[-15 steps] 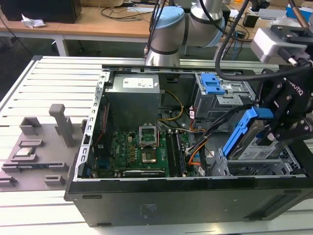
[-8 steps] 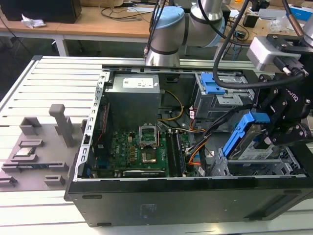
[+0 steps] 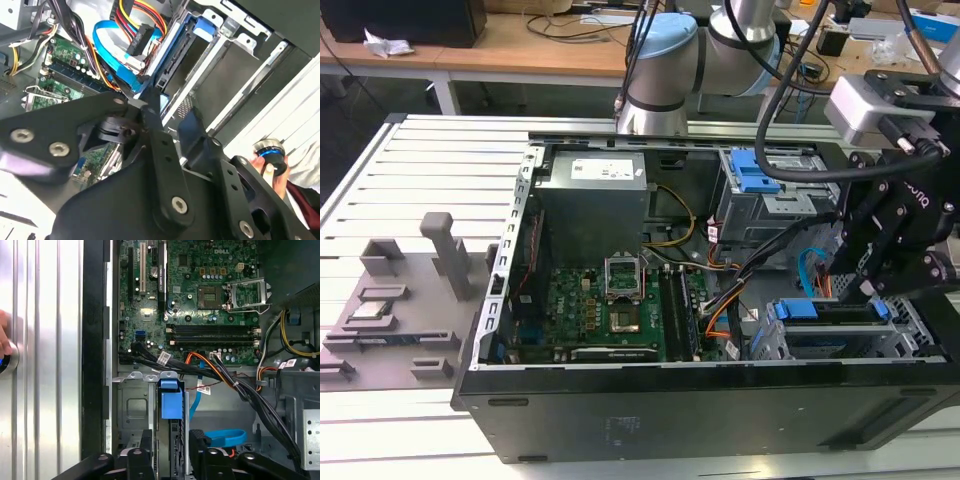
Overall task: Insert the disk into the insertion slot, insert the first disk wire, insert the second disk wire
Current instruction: 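Insert the disk into the insertion slot, then insert the first disk wire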
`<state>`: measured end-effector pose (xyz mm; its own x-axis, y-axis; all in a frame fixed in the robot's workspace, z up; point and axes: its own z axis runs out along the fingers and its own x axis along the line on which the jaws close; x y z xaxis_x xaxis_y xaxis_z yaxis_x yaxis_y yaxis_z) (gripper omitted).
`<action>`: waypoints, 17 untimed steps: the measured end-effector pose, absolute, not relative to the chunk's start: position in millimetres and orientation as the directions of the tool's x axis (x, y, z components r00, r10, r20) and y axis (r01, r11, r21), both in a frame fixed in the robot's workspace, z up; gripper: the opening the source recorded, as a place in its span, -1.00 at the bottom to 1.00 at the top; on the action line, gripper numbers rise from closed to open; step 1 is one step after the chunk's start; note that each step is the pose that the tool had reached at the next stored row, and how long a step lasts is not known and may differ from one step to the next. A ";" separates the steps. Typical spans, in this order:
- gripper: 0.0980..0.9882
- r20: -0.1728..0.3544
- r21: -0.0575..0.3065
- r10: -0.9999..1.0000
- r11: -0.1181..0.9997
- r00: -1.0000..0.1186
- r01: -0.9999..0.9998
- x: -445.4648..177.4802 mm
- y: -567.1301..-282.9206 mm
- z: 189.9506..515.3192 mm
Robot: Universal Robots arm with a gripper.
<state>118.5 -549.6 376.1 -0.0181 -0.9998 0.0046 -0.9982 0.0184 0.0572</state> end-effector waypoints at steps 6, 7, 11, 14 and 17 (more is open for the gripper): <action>-0.98 0.004 0.057 -1.000 0.018 -0.018 -0.998 118.5 -549.6 375.7; -0.98 0.004 0.057 -1.000 0.018 -0.018 -0.998 118.5 -549.6 375.6; -0.98 0.004 0.057 -1.000 0.018 -0.018 -0.998 118.5 -549.6 375.4; -0.98 0.004 0.057 -1.000 0.018 -0.018 -0.998 124.4 -549.6 375.2; -0.98 0.004 0.060 -1.000 0.018 -0.018 -0.998 141.6 -548.5 374.7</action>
<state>141.6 -548.5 374.7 -0.0181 -0.9998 0.0044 -0.9981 0.0183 0.0596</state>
